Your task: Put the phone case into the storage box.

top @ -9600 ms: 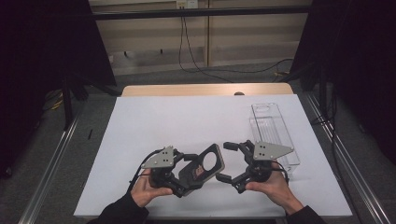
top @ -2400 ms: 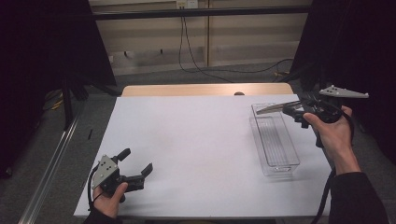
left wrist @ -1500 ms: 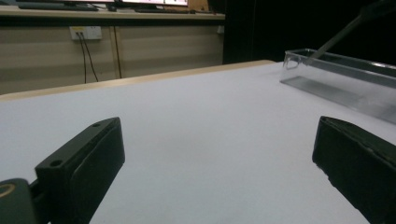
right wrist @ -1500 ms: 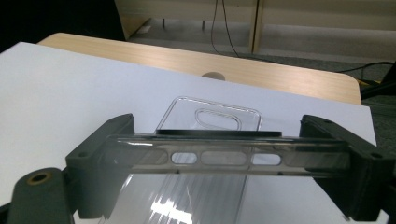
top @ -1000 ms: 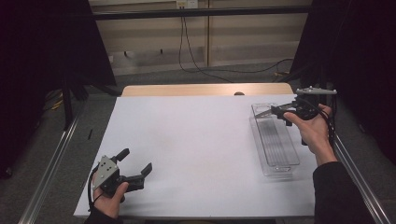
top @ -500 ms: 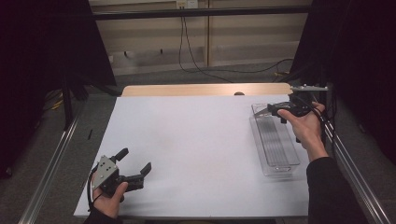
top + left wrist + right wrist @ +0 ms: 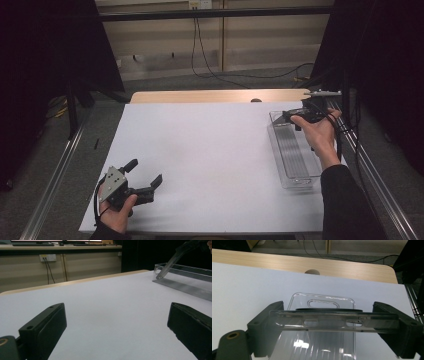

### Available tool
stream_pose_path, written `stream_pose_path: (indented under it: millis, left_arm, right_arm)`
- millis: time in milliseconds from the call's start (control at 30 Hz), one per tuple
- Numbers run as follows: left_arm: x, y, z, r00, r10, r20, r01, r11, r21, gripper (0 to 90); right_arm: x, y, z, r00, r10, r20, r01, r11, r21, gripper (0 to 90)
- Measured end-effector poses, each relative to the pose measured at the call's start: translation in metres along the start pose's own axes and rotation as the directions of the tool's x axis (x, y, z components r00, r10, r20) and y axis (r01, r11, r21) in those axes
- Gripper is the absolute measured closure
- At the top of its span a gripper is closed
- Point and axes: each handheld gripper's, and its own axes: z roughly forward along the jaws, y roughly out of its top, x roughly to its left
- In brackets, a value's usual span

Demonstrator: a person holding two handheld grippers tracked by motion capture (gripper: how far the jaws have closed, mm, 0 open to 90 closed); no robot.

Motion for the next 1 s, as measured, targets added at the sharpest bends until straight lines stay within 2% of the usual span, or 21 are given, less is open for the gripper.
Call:
stream_pose_path:
  millis: [300,467,533,700,833,1000]
  left_arm:
    - [0.000,0.000,0.000,1.0000,-0.003,-0.002,0.003,1.0000,0.001,2.2]
    - [0.000,0.000,0.001,1.0000,0.000,0.002,0.000,1.0000,0.005,2.3]
    - [0.001,0.000,0.001,0.9999,0.015,0.004,-0.015,0.9999,0.008,2.3]
    - [0.000,0.000,0.002,0.9999,0.006,0.008,-0.006,1.0000,0.007,2.3]
    - [0.000,0.000,0.001,0.9995,0.024,0.020,-0.024,0.9997,0.002,2.2]
    - [-0.001,0.000,0.002,0.9997,0.016,0.018,-0.016,0.9999,0.005,2.2]
  right_arm:
    - [0.009,0.000,0.007,0.9981,0.016,0.059,-0.015,1.000,-0.018,11.7]
    - [0.011,0.002,0.009,0.9972,0.028,0.070,-0.026,0.999,-0.023,11.7]
    - [0.011,0.003,0.009,0.9963,0.035,0.078,-0.033,0.999,-0.025,11.6]
    - [0.014,0.007,0.013,0.9956,0.022,0.091,-0.020,0.999,-0.029,11.5]
    - [0.017,0.009,0.017,0.9952,0.002,0.097,0.002,0.999,-0.041,11.5]
    - [0.016,0.011,0.021,0.9952,0.009,0.097,-0.004,0.998,-0.059,11.4]
